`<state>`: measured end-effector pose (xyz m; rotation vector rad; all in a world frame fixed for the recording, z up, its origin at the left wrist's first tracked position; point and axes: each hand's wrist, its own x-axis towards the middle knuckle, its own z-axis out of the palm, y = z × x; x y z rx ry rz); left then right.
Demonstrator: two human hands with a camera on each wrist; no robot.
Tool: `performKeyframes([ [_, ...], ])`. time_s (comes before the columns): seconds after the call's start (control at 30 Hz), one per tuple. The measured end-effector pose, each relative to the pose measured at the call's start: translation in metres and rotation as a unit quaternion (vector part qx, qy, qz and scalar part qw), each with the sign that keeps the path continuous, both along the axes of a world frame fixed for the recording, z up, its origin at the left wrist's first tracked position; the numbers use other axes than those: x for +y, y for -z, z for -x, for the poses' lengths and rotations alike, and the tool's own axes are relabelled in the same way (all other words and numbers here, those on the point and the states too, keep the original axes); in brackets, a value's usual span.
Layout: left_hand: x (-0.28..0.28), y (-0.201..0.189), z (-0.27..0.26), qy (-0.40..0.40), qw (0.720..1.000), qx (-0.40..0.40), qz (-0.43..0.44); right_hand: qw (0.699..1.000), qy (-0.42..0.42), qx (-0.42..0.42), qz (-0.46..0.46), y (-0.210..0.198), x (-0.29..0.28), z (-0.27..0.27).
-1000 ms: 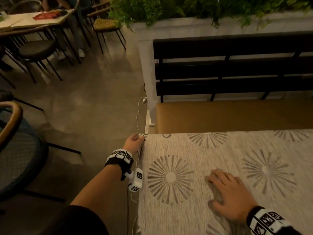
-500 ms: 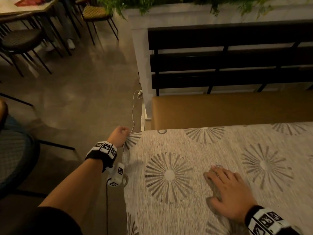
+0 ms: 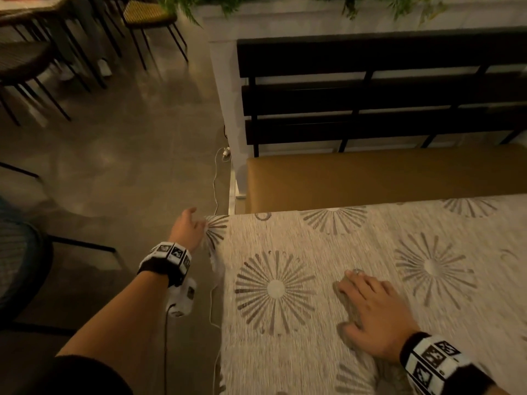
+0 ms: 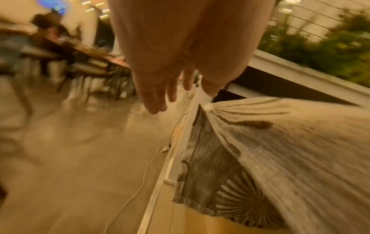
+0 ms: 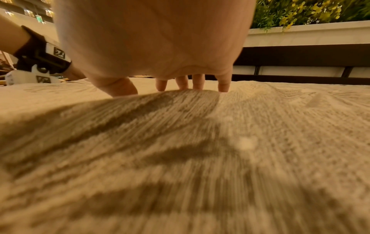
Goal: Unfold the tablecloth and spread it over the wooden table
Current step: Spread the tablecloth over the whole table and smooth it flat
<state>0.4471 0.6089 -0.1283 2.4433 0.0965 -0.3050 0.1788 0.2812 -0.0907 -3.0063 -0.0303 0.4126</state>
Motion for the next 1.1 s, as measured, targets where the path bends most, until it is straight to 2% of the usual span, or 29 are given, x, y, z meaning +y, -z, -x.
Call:
performKeyframes([
  [0.07, -0.002, 0.000, 0.012, 0.119, 0.992, -0.029, -0.012, 1.000, 0.006, 0.001, -0.009, 0.000, 0.000, 0.001],
  [0.13, -0.003, 0.003, 0.024, 0.234, 0.972, 0.018, -0.030, 1.000, 0.007, 0.011, -0.017, -0.002, 0.001, 0.000],
  [0.17, -0.003, 0.006, 0.029, 0.260, 0.963, 0.043, -0.053, 0.999, 0.004, 0.019, -0.028, -0.003, 0.000, -0.001],
  [0.23, -0.006, 0.006, 0.035, 0.264, 0.955, 0.043, -0.130, 0.997, 0.001, 0.055, -0.053, -0.006, -0.004, 0.003],
  [0.33, -0.031, -0.023, 0.053, 0.237, 0.945, -0.045, -0.219, 0.994, 0.015, 0.091, -0.056, -0.008, -0.015, 0.015],
  [0.4, -0.056, -0.041, 0.081, 0.286, 0.922, -0.073, -0.252, 0.991, 0.034, 0.120, -0.046, -0.005, -0.030, 0.032],
  [0.47, -0.078, -0.048, 0.123, 0.361, 0.895, -0.047, -0.258, 0.988, 0.053, 0.138, -0.042, -0.004, -0.054, 0.055],
  [0.53, -0.092, -0.045, 0.171, 0.402, 0.879, -0.003, -0.257, 0.988, 0.080, 0.130, -0.037, -0.003, -0.089, 0.082],
  [0.63, -0.102, -0.038, 0.216, 0.391, 0.872, 0.030, -0.293, 0.982, 0.141, 0.122, -0.023, -0.005, -0.163, 0.131],
  [0.77, -0.121, -0.051, 0.241, 0.301, 0.878, 0.036, -0.370, 0.957, 0.269, 0.109, 0.009, -0.005, -0.277, 0.203],
  [0.87, -0.162, -0.072, 0.285, 0.276, 0.882, -0.001, -0.382, 0.929, 0.346, 0.127, 0.015, -0.010, -0.309, 0.234],
  [0.9, -0.181, -0.078, 0.306, 0.284, 0.891, 0.001, -0.354, 0.938, 0.327, 0.117, 0.026, -0.010, -0.302, 0.237],
  [0.93, -0.201, -0.081, 0.332, 0.296, 0.900, 0.013, -0.320, 0.956, 0.273, 0.102, 0.032, -0.011, -0.289, 0.240],
  [1.0, -0.234, -0.078, 0.388, 0.320, 0.911, 0.033, -0.259, 0.990, 0.113, 0.081, -0.006, -0.012, -0.244, 0.244],
  [1.07, -0.257, -0.069, 0.439, 0.332, 0.912, 0.057, -0.235, 0.993, -0.036, 0.093, -0.063, -0.014, -0.191, 0.256],
  [1.1, -0.263, -0.062, 0.458, 0.333, 0.909, 0.075, -0.239, 0.988, -0.082, 0.103, -0.078, -0.013, -0.170, 0.265],
])
